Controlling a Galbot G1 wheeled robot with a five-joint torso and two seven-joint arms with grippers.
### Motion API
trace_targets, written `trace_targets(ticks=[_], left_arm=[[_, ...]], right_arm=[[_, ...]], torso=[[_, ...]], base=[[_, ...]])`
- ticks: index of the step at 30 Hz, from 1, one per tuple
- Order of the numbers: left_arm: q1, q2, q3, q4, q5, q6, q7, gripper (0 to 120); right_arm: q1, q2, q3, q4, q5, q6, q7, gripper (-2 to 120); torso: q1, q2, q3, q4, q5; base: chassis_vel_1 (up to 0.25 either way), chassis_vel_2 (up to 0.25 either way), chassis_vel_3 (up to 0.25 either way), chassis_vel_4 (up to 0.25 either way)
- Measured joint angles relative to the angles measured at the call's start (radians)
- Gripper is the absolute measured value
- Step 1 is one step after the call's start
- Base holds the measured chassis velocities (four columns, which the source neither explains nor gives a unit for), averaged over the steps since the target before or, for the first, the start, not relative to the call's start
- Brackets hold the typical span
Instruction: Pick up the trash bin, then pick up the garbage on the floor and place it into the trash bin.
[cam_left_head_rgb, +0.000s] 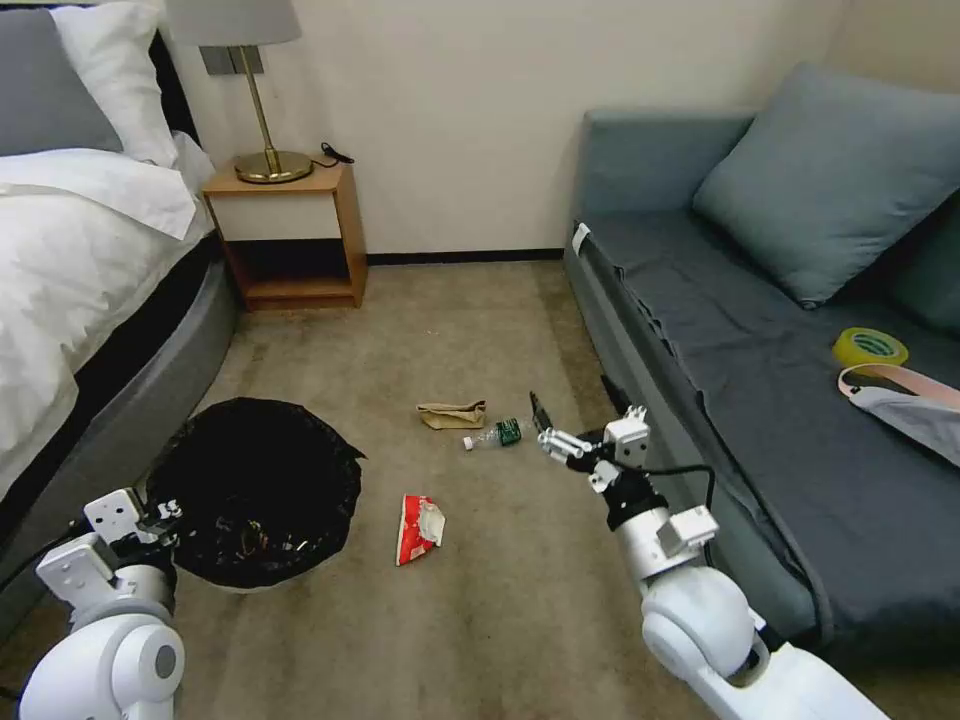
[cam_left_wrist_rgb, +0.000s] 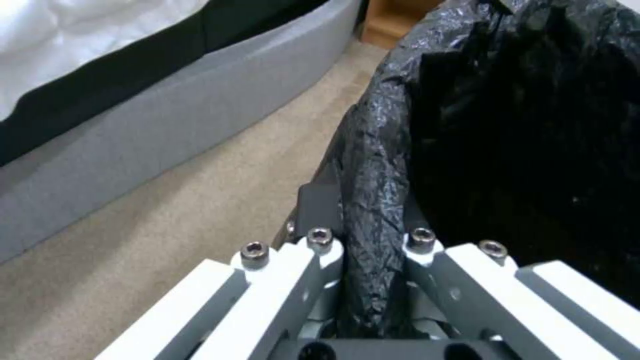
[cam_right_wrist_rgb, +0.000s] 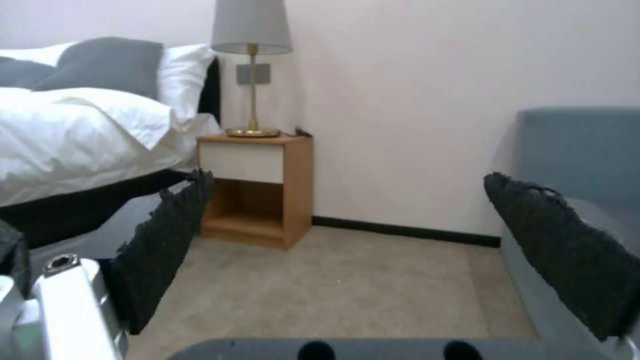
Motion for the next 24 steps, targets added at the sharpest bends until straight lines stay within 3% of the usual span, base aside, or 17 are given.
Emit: trace_targets(ticks=[24], left_arm=[[-0.002, -0.003, -0.017, -0.006, -0.01, -0.003, 0.003, 4]], right_arm=[[-0.012, 0.041, -0.042, -0.051, -0.069, 0.013, -0.002, 100]], torso=[[0.0, 0.0, 0.0, 0.0, 0.0]], base=[[-0.007, 0.006, 0.004, -0.006]])
